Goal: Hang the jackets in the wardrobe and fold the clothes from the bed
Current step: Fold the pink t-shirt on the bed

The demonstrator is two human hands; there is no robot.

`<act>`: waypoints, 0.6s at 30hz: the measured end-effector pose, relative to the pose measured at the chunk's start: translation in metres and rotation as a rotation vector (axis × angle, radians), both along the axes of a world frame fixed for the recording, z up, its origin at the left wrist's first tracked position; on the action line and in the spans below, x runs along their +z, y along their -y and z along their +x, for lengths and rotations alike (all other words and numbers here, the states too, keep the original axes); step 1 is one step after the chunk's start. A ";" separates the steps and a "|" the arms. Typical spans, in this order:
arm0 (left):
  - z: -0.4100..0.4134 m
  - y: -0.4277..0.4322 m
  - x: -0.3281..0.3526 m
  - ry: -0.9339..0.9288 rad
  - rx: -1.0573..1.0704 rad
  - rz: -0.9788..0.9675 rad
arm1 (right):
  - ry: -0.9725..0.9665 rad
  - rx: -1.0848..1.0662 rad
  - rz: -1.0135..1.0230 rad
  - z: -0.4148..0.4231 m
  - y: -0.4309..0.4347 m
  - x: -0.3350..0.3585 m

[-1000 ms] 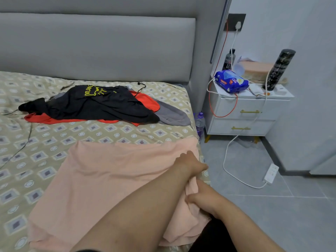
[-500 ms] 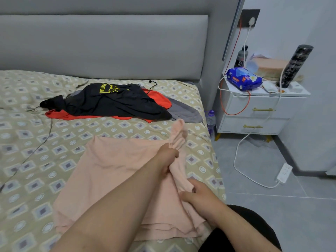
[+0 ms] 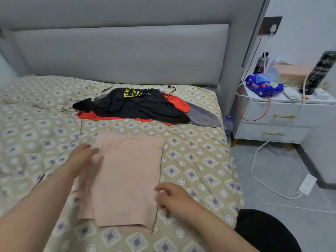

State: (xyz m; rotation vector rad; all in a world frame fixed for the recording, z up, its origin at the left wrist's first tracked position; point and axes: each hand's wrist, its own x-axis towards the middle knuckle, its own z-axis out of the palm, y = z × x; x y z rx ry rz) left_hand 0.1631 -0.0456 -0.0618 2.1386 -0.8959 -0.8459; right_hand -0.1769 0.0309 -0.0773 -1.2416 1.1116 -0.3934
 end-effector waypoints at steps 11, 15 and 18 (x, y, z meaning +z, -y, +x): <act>-0.047 -0.096 -0.041 -0.281 0.102 0.189 | -0.043 -0.198 0.246 0.044 -0.010 -0.054; -0.080 -0.109 -0.036 -0.298 0.079 0.143 | -0.117 -0.277 0.416 -0.003 0.012 -0.035; -0.121 -0.130 -0.049 -0.229 0.109 0.079 | -0.163 -0.349 0.444 -0.063 0.011 -0.036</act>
